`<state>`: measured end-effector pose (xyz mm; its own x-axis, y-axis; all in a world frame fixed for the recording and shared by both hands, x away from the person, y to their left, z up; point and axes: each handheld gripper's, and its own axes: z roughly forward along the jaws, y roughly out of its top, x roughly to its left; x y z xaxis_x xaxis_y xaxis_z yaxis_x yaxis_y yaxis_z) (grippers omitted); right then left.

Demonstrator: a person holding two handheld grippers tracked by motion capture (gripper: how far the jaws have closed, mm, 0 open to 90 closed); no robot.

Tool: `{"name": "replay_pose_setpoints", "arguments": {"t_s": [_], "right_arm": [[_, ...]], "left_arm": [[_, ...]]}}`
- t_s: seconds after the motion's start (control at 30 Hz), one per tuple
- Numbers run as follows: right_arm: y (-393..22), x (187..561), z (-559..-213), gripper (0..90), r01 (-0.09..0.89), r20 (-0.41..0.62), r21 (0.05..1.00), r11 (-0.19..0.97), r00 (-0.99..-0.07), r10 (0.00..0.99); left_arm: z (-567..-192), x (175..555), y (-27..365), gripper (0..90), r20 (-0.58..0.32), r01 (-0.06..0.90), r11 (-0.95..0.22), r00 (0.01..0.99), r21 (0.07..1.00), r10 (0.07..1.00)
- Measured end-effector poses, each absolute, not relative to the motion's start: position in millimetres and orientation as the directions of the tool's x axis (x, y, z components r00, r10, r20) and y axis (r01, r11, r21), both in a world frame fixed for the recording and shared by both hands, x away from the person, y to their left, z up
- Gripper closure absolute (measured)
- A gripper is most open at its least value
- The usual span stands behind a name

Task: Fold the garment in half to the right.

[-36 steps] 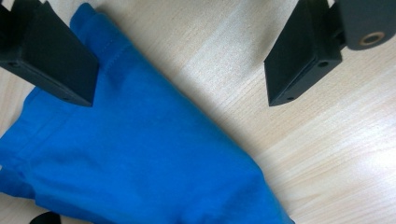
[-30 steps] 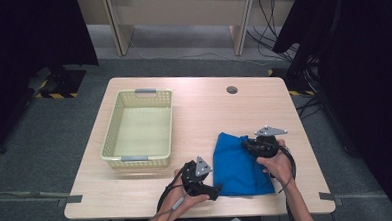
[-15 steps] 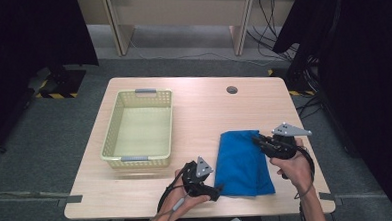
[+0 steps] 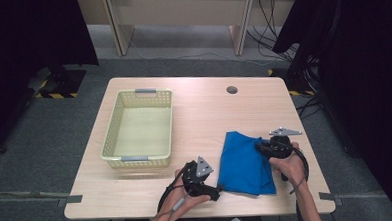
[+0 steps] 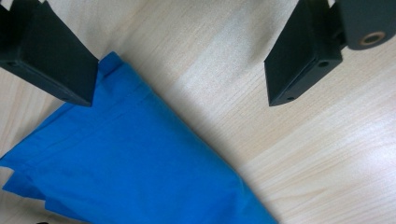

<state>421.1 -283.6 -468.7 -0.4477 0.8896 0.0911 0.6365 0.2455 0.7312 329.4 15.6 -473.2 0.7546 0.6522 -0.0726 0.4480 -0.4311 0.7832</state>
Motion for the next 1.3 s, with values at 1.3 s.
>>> {"name": "replay_pose_setpoints", "arguments": {"t_s": [1.3], "right_arm": [[-269, 427, -460, 52.9, 0.635, 0.157, 0.753, 0.173, -0.429, 0.890]], "left_arm": [[-481, 334, 18, 10.0, -0.039, 0.462, -0.460, 0.737, 0.758, 0.675]]}}
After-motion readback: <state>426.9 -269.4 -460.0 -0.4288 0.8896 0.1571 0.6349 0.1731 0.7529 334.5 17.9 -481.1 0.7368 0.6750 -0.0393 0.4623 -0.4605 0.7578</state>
